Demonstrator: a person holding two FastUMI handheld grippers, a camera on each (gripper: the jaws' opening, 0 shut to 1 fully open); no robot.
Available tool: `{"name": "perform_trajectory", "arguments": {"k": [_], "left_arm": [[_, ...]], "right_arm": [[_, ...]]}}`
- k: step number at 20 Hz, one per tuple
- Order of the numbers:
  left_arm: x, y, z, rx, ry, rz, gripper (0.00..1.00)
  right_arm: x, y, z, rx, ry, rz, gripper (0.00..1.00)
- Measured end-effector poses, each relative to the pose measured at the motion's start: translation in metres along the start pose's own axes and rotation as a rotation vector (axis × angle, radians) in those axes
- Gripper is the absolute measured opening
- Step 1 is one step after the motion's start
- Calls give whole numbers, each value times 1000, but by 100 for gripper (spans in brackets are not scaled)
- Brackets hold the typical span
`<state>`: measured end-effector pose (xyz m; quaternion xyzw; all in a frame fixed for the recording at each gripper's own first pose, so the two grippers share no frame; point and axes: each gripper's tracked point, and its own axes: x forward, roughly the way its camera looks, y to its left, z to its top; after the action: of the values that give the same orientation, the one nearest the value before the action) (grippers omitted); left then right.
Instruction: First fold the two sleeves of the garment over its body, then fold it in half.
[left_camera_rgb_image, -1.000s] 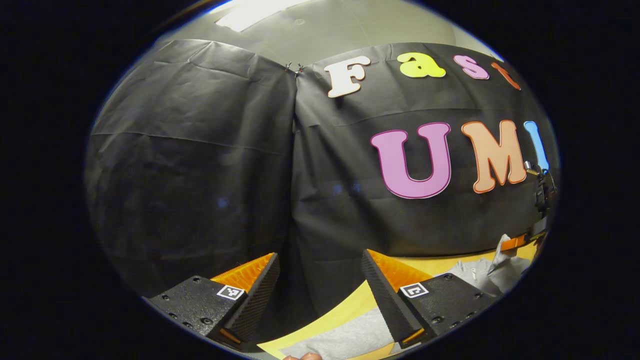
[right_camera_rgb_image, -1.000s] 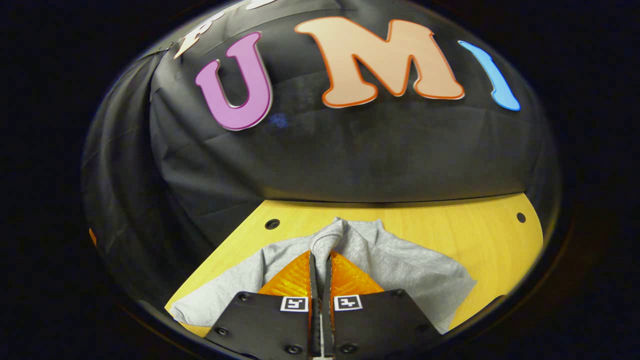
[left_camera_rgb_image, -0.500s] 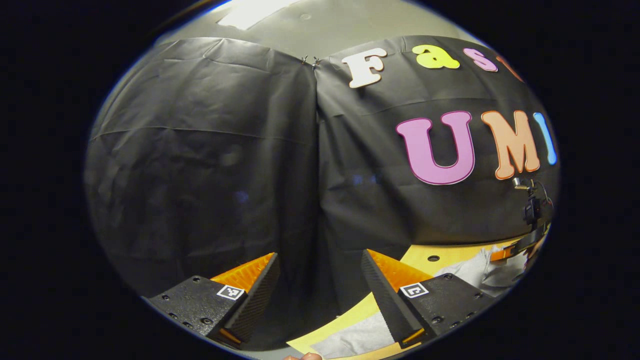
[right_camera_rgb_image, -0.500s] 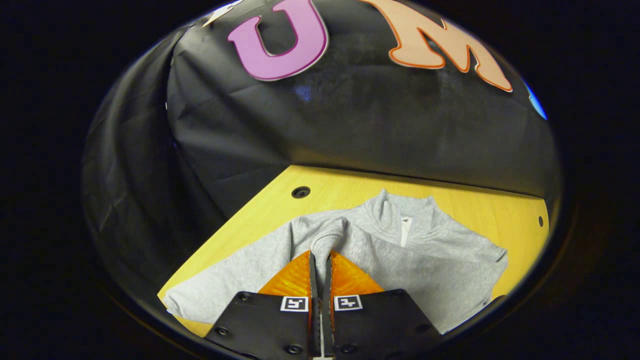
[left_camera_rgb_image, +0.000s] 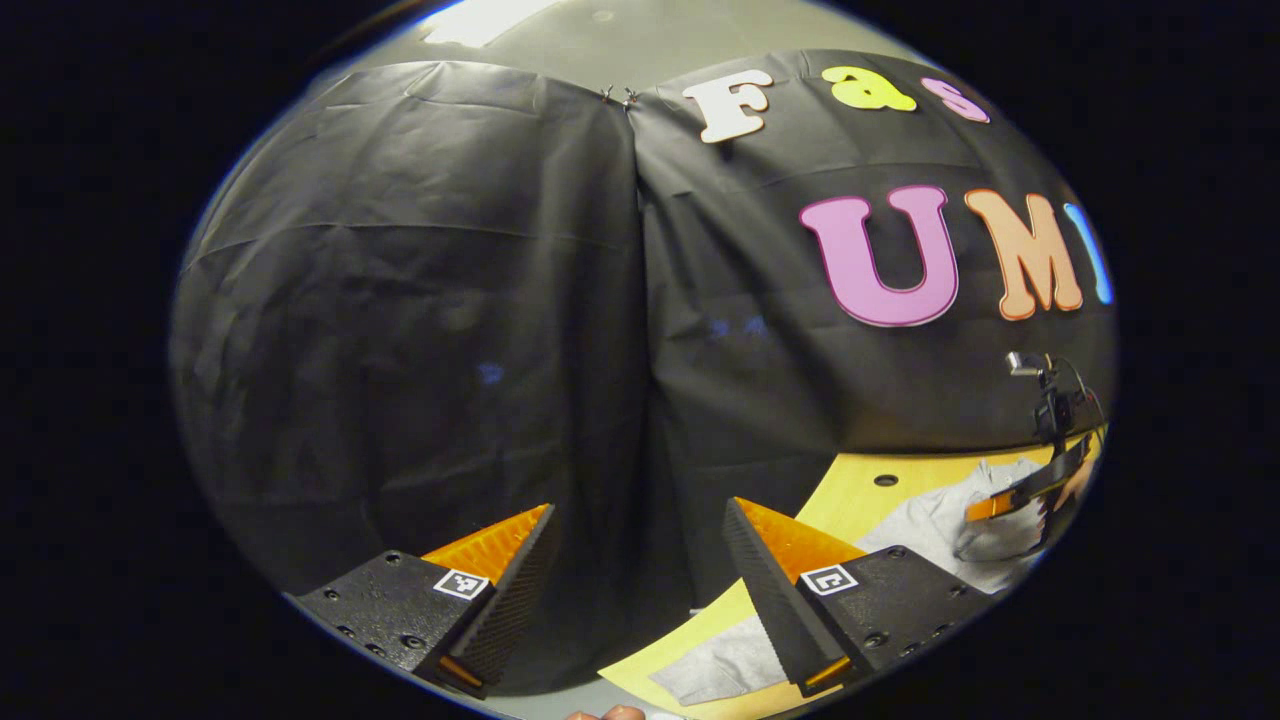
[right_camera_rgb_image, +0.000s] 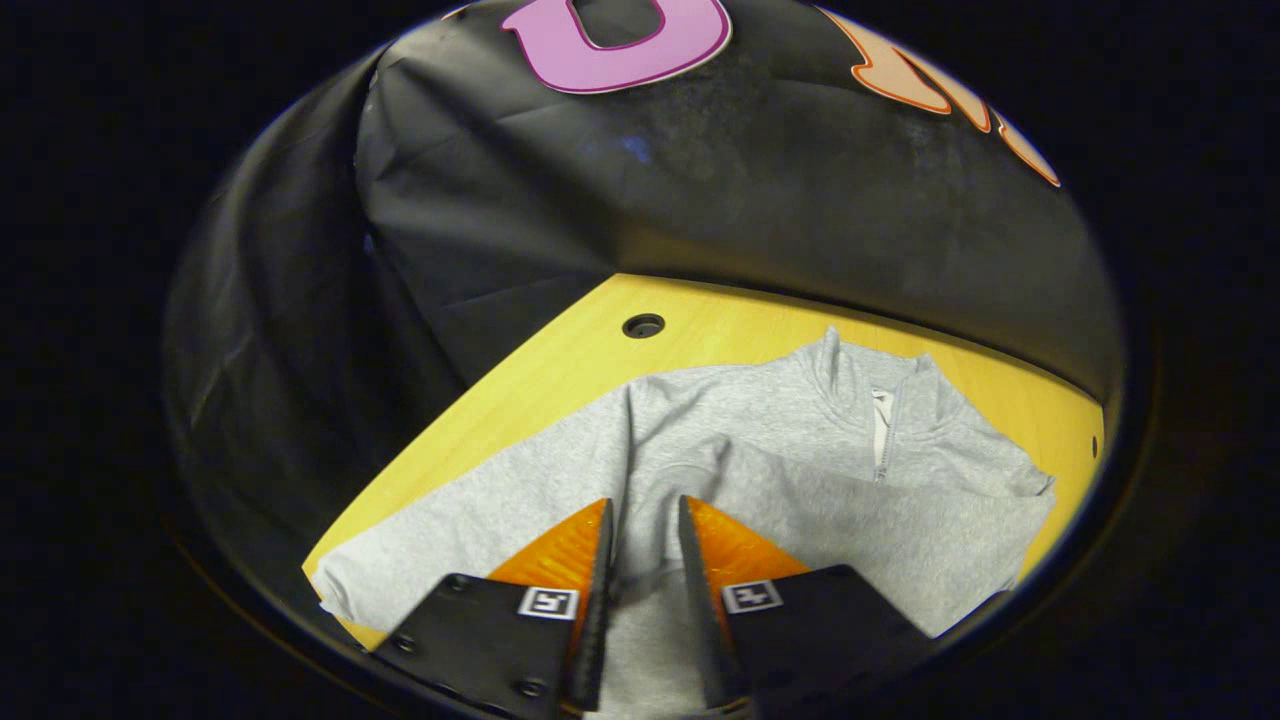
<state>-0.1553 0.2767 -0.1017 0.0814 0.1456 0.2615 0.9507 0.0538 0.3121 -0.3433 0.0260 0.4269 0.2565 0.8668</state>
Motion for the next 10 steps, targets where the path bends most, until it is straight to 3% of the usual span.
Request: {"name": "perform_trajectory", "arguments": {"k": [2,3,4,5,8,10], "left_arm": [[3,-5,-18,5,30,-18,96],[7,-8,-31,12,56,-31,100],[8,-12,-41,13,80,-41,100],[7,-16,-53,7,103,-56,97],[12,-24,-88,-45,187,-80,100],[16,-28,-115,-79,256,-82,95]], "right_arm": [[-18,2,11,-18,-48,-6,71],[-28,-1,20,-29,-79,-11,92],[-34,-2,21,-39,-108,-20,100],[-43,-5,25,-52,-132,-28,100],[-78,-15,32,-84,-186,-43,99],[-95,-25,34,-100,-208,-62,96]]}}
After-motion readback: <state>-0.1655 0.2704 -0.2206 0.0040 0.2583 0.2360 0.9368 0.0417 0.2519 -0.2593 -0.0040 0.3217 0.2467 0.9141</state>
